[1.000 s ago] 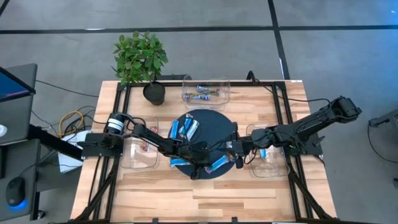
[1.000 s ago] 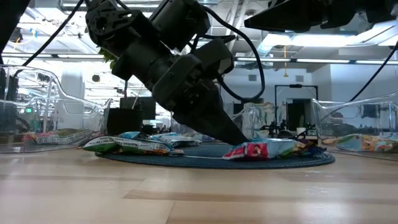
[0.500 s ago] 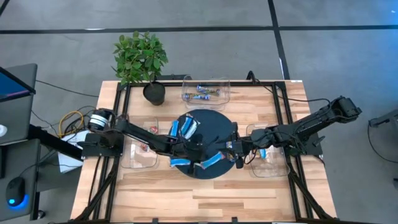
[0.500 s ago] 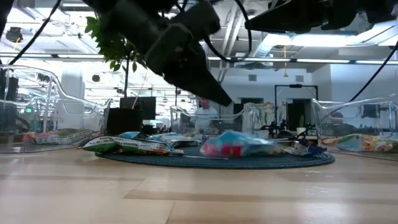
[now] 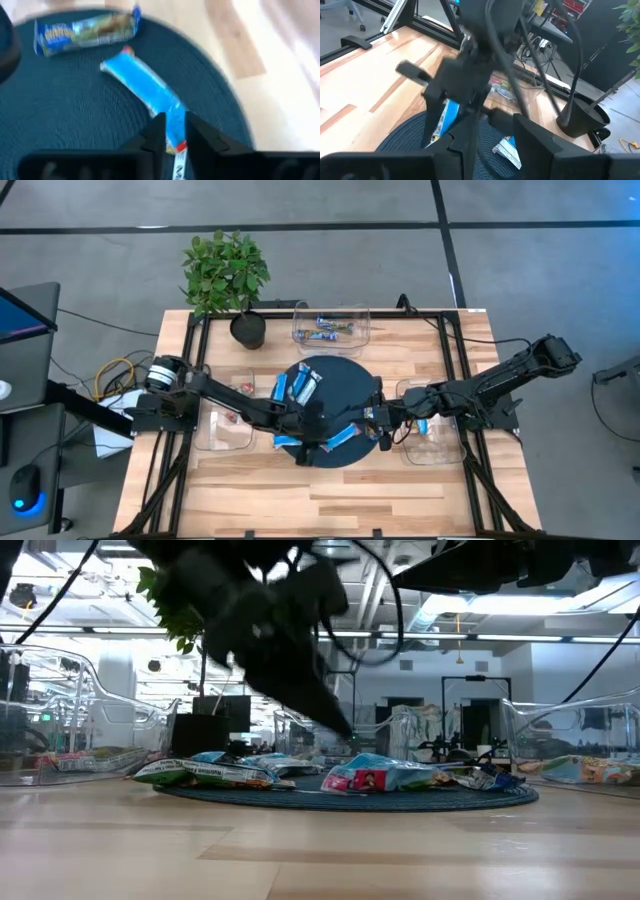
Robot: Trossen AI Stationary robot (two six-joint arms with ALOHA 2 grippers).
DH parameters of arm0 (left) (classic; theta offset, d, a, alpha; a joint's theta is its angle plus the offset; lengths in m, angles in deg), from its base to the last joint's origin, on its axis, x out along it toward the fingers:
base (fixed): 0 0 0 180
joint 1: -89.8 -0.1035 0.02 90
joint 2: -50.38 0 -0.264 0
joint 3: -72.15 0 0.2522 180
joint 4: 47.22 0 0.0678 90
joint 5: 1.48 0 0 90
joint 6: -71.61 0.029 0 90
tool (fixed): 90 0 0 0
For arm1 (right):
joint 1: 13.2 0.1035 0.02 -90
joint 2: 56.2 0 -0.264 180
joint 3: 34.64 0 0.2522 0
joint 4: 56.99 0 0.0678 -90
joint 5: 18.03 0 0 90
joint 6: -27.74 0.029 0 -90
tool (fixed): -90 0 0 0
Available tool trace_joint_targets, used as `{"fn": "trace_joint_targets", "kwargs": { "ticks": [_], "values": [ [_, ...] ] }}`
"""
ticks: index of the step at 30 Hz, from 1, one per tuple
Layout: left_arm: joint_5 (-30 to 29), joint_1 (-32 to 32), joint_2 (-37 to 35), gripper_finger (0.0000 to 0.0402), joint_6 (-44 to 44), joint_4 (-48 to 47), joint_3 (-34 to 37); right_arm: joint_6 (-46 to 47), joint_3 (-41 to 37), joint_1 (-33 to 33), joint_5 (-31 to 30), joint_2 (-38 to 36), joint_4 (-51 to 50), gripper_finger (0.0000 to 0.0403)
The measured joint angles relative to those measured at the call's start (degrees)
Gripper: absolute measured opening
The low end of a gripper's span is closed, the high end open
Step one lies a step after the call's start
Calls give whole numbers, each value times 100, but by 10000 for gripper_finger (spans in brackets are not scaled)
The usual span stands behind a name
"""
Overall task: Pick and place Granola Bars by type
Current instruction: Put the bottom red granola bar into the left transparent bin
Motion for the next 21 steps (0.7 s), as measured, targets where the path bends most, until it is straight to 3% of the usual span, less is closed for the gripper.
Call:
{"fn": "trace_joint_targets", "kwargs": {
  "ticks": [8,11,17,21],
  "values": [
    [3,-270,352,198,-470,160,-2,2,-2,0,0,0,0,118],
    [305,-368,346,233,-598,192,-2,2,-2,0,1,0,0,118],
    [1146,-461,405,273,-803,400,0,6,-2,0,0,0,0,118],
    [1065,-466,405,284,-900,457,-2,9,-2,0,0,0,-7,118]
  ]
}}
